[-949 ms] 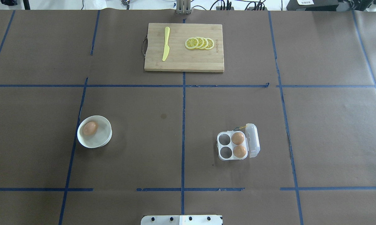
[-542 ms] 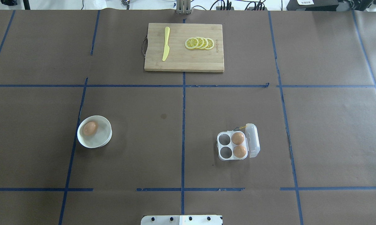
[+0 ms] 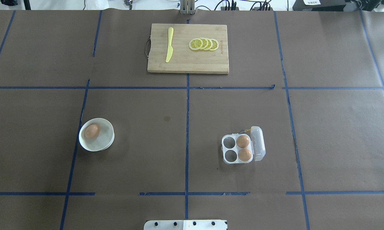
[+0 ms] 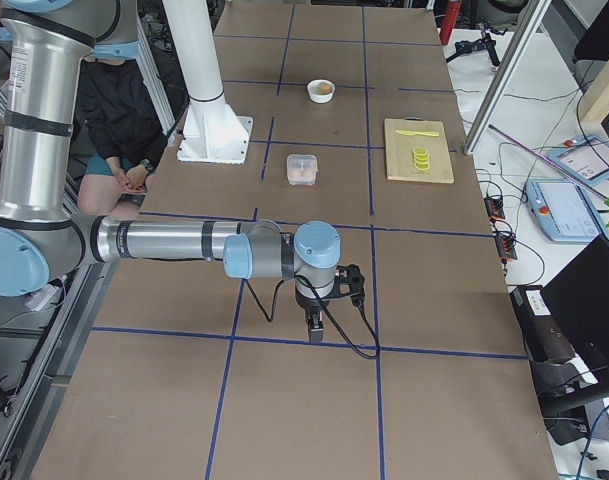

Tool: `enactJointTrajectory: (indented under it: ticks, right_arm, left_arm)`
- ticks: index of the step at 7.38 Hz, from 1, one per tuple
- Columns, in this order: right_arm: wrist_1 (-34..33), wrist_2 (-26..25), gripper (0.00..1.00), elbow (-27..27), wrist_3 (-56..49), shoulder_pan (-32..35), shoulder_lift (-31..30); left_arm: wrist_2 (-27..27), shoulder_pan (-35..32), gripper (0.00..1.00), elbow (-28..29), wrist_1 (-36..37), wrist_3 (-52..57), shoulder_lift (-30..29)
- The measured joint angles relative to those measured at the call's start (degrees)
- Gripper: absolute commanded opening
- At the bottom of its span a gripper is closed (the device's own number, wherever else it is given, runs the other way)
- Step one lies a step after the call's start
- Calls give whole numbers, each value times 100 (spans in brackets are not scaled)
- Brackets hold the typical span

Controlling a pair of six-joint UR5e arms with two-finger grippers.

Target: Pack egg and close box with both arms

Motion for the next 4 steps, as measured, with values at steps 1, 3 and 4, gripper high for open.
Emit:
enactJointTrajectory:
  ticks: [1, 3, 4]
  right_arm:
    - [40, -3, 100, 56, 10, -1, 61]
    - [415, -31, 100, 139, 21, -1, 296]
    - [639, -21, 100, 137, 31, -1, 415]
  left_arm:
    - [9, 3, 100, 57, -435, -13, -13]
    - [26, 5, 100, 205, -1755, -29, -47]
    - [31, 5, 100, 294, -2574, -31, -75]
